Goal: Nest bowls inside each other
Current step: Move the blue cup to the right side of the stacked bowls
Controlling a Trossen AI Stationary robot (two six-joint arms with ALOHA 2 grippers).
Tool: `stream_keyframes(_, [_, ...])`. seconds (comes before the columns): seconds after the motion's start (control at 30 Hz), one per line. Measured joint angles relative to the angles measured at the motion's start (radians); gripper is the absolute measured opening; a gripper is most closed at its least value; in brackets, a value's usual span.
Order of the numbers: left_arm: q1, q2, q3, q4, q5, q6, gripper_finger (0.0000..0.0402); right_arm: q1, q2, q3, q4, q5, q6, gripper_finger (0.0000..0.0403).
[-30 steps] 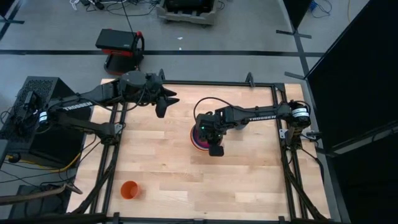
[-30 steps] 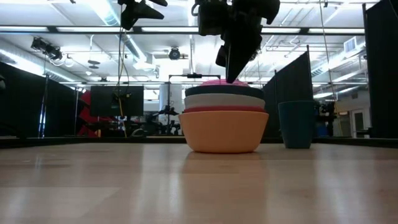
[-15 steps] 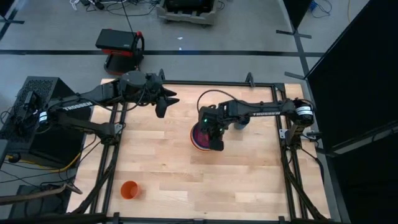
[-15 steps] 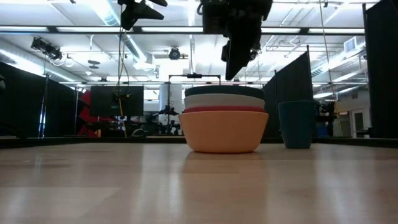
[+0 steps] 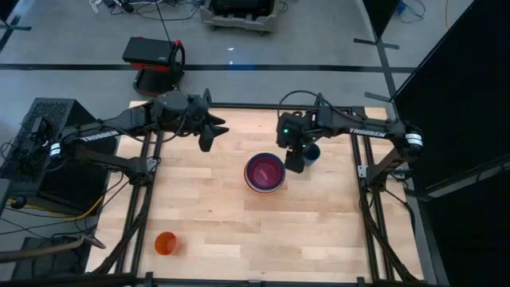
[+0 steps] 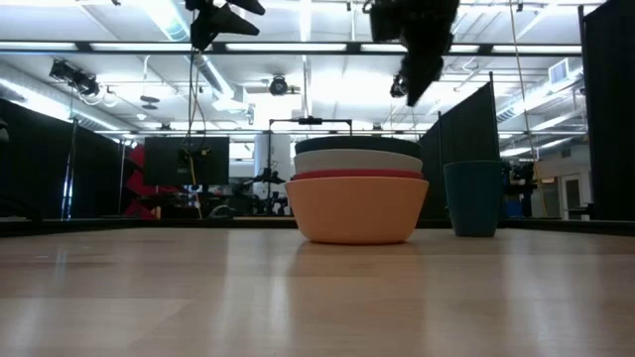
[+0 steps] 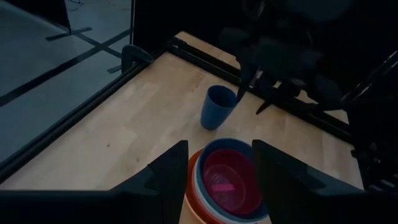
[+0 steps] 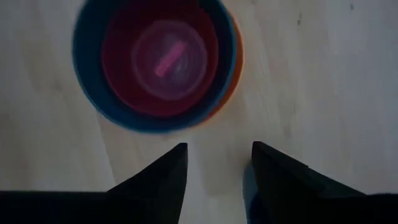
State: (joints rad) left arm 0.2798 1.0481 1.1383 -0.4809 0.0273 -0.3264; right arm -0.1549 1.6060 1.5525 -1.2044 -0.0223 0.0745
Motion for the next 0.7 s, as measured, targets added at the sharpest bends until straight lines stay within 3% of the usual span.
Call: stream_keyframes(0.7, [0.0, 0.0, 0.0, -0.024, 0.0, 0.006, 0.0168, -0.003, -0.337, -0.382, 0.144, 0.001, 0.156, 0.0162])
